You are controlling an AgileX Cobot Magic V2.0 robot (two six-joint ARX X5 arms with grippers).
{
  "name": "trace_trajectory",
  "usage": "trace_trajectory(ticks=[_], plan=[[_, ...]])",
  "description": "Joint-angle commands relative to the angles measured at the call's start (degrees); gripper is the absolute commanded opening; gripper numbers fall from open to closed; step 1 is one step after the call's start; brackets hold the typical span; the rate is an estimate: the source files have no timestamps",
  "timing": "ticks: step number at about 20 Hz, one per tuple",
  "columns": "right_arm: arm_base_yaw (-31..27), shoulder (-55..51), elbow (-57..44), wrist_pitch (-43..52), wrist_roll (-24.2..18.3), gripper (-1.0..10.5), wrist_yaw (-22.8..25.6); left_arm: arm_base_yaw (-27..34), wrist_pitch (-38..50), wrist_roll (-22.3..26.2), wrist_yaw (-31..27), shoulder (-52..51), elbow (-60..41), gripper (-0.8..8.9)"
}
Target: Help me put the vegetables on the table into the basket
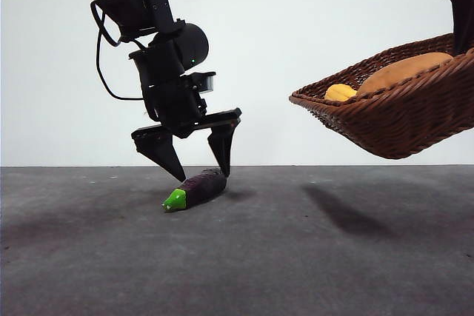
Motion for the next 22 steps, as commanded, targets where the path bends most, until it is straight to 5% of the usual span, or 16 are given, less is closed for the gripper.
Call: trace_trajectory(ticks=[1,6,10,16,19,22], plan=[[0.0,0.1,-0.3,0.3,-0.4,-0.2,-0.5,-0.7,0.1,-0.2,-0.8,1.1,-0.1,4.29],[0.0,0.1,-0.3,0.0,-0.4,-0.2,-0.5,-0.9,-2.0,-0.5,-1.8,1.2,-0.1,3.66],[0.0,0.1,-0.3,-0.3,-0.4,-0.2,-0.5,-0.9,-2.9,-0.7,-1.8,1.3,-0.1,2.24],[0.0,0.1,-0.3,-1.0,-0.5,-0.2,-0.5,-1.0,-3.9,-0.8,-1.8,3.1,-0.1,2.13],[0.0,0.1,-0.3,-1.1,-0.5,-0.2,-0.5,-1.1,-3.8,-0.8,-1.8,3.1,-0.1,0.24],[0.0,0.1,-0.3,-1.0,-0.5,-0.2,-0.5,-1.0,-6.4,-0.5,-1.8,2.4,1.7,-0.06]])
